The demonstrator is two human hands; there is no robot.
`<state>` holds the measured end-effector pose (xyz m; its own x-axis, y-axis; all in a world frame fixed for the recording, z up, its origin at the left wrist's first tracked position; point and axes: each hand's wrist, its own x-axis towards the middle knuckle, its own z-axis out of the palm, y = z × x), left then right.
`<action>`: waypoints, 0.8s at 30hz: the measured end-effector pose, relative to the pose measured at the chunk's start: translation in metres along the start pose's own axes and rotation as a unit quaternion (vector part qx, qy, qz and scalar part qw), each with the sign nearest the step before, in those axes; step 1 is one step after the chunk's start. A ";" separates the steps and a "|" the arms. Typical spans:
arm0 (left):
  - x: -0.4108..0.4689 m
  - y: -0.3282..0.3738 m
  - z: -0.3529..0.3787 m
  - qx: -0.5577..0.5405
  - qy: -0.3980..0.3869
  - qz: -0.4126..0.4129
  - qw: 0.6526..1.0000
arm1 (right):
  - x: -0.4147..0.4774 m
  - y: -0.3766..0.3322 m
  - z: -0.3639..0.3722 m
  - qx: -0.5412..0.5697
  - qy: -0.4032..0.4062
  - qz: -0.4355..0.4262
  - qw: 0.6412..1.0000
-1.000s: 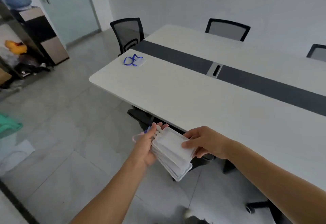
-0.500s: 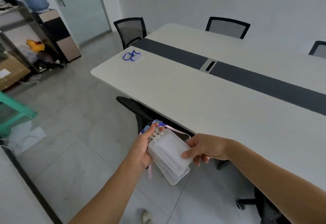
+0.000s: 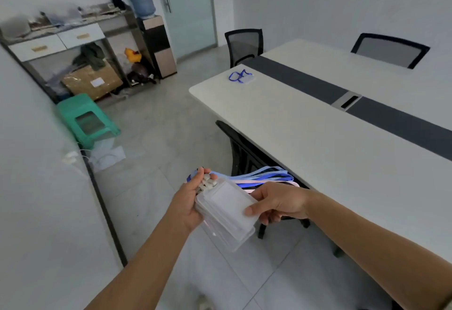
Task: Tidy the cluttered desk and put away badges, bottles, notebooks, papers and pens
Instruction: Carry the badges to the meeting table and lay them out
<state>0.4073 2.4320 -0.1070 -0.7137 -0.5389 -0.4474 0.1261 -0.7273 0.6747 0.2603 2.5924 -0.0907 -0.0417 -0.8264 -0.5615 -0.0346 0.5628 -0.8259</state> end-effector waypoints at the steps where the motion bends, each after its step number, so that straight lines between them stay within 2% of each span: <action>1: 0.001 0.008 -0.008 -0.005 0.001 0.005 1.000 | 0.008 -0.007 0.004 -0.004 -0.002 0.000 1.000; 12: 0.043 0.138 -0.118 -0.069 0.058 0.031 0.995 | 0.153 -0.105 0.058 0.025 -0.033 -0.016 0.999; 16: 0.072 0.173 -0.141 -0.085 0.096 0.038 0.991 | 0.196 -0.128 0.071 0.085 -0.059 -0.009 0.995; 19: 0.096 0.193 -0.153 -0.085 0.088 0.029 0.992 | 0.223 -0.142 0.070 0.113 -0.072 -0.014 0.991; 24: 0.151 0.227 -0.169 -0.063 0.043 -0.004 0.997 | 0.280 -0.166 0.039 0.147 -0.044 -0.021 0.988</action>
<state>0.4450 2.1136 -0.1206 -0.6544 -0.5634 -0.5044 0.2109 -0.7765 0.5938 0.2934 2.2670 -0.1128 0.0403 -0.8543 -0.5183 0.2583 0.5100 -0.8205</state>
